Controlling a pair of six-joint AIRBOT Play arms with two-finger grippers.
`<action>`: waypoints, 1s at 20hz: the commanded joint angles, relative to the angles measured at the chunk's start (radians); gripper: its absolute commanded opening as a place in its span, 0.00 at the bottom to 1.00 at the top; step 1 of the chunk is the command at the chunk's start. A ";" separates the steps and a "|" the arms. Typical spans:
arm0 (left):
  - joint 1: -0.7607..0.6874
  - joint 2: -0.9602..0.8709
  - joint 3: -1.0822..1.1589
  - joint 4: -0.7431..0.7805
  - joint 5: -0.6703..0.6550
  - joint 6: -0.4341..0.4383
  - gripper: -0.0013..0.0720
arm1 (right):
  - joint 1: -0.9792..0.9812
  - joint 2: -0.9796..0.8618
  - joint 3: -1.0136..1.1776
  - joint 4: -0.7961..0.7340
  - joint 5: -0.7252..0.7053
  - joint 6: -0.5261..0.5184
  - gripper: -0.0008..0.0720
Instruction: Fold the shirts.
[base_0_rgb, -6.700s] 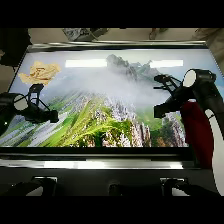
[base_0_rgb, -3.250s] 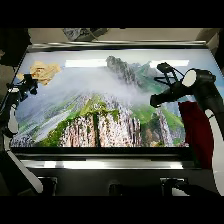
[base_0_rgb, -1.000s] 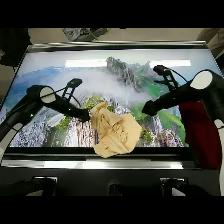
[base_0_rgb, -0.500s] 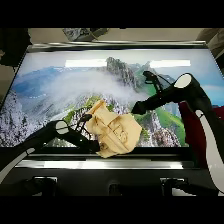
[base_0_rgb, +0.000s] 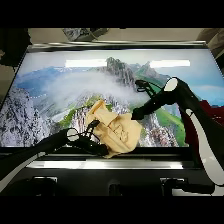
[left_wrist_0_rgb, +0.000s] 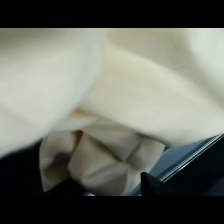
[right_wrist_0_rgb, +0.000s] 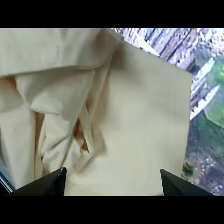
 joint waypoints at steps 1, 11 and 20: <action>-0.013 -0.023 -0.003 -0.013 0.047 -0.001 0.52 | 0.001 -0.005 -0.002 -0.172 0.064 0.009 0.98; -0.012 -0.023 -0.003 -0.011 0.016 0.031 0.06 | -0.048 -0.013 -0.156 -0.143 0.029 0.036 0.98; -0.011 0.007 -0.001 -0.011 0.018 0.057 0.06 | -0.030 -0.081 -0.307 0.035 -0.144 0.094 0.52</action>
